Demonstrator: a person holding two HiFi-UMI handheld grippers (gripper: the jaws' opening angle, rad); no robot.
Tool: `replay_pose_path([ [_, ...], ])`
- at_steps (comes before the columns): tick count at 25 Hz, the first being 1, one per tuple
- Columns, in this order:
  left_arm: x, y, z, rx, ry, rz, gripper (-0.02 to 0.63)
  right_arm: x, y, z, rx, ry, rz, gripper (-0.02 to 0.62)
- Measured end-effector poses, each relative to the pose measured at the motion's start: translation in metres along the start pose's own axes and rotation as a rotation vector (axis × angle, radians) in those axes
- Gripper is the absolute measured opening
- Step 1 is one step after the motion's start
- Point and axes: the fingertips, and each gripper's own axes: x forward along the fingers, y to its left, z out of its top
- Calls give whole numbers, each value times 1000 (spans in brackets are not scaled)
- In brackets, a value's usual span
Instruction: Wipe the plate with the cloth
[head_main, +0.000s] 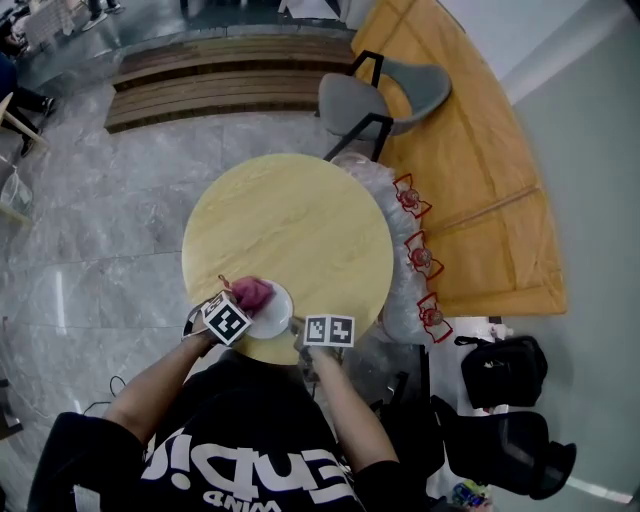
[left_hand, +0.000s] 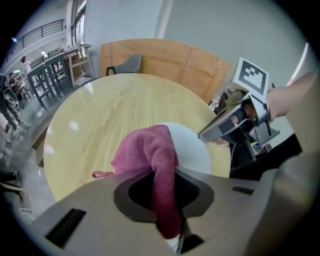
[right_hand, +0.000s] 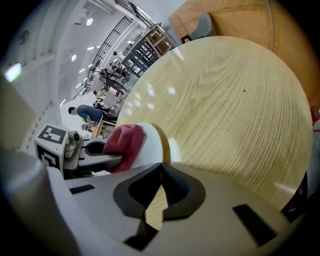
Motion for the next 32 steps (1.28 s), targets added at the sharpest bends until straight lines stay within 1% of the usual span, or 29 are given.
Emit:
replay_pose_path([
  [5,5,4,7,-7,-2,-9,66,3,2,-5,95,-9,78,26],
  [7,5,4,10,-12,-5,-11,66,3,3,-4,92,0,86,26],
  [10,5,5,13,-21,-7,-16,66,3,6,-5,42,30,75,26],
  [13,8,1,20,-25,-7,-29,67,5,8,-5,13,37,62,25],
  [17,16,-14,32,-14,-4,-63,66,6,8,-5,30,35,69,25],
  [21,23,-38,36,36,6,-110,66,7,7,-4,55,17,64,25],
  [26,22,-50,30,43,14,-140,66,5,6,3,68,-6,50,25],
  [32,17,-60,13,42,32,-172,67,7,6,5,65,-19,34,25],
])
